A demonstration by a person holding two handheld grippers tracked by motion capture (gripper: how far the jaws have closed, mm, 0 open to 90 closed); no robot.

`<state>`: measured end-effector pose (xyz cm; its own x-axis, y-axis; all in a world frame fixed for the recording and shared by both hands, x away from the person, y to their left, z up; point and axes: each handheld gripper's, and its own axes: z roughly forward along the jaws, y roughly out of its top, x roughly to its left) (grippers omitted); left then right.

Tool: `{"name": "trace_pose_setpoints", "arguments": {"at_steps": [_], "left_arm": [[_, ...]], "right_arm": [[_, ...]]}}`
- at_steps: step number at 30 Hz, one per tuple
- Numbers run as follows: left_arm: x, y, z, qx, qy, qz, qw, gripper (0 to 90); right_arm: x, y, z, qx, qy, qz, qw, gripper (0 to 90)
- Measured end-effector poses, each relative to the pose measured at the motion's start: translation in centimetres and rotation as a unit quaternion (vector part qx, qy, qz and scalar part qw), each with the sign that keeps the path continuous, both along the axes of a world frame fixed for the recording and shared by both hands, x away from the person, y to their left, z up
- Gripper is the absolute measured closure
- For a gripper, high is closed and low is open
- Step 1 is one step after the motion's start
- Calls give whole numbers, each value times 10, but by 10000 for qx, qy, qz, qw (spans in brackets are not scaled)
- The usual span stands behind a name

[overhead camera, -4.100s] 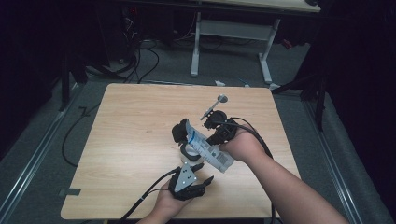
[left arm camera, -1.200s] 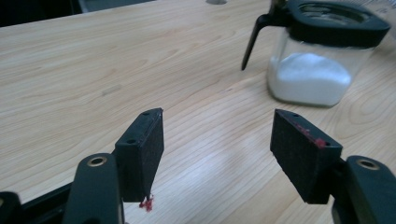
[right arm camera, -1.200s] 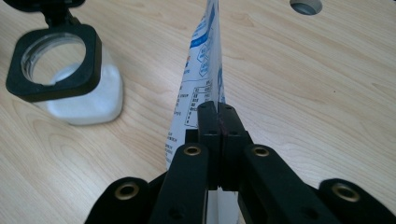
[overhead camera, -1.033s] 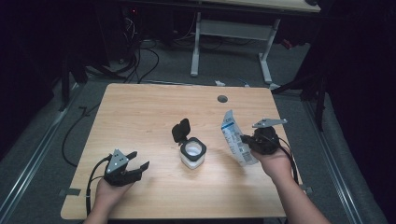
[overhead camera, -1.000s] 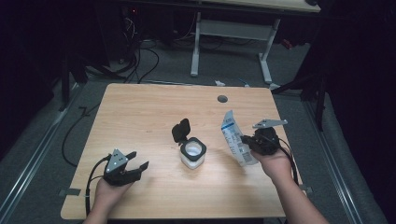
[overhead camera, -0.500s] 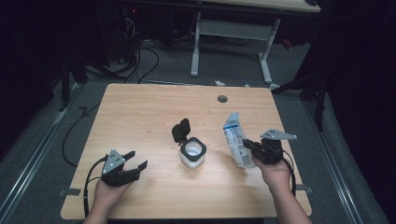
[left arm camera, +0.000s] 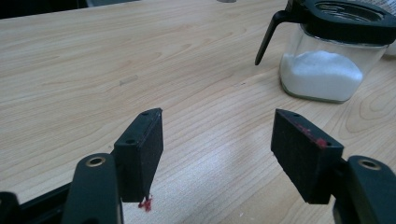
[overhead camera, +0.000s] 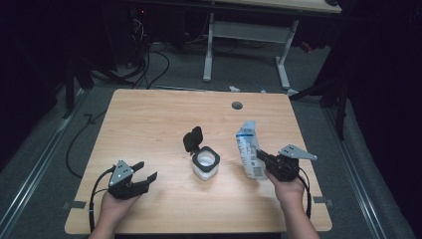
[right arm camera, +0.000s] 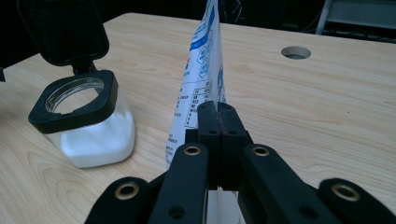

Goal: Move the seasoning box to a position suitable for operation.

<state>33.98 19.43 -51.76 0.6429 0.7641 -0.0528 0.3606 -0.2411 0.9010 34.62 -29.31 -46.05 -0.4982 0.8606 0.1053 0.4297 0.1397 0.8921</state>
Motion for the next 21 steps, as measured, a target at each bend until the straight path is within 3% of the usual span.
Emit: {"name": "trace_pose_setpoints", "arguments": {"at_steps": [21], "left_arm": [[2,1,-2,-73,135,-45,9999,352]], "right_arm": [[8,-6,-20,343,-563,-274,9974,900]]}}
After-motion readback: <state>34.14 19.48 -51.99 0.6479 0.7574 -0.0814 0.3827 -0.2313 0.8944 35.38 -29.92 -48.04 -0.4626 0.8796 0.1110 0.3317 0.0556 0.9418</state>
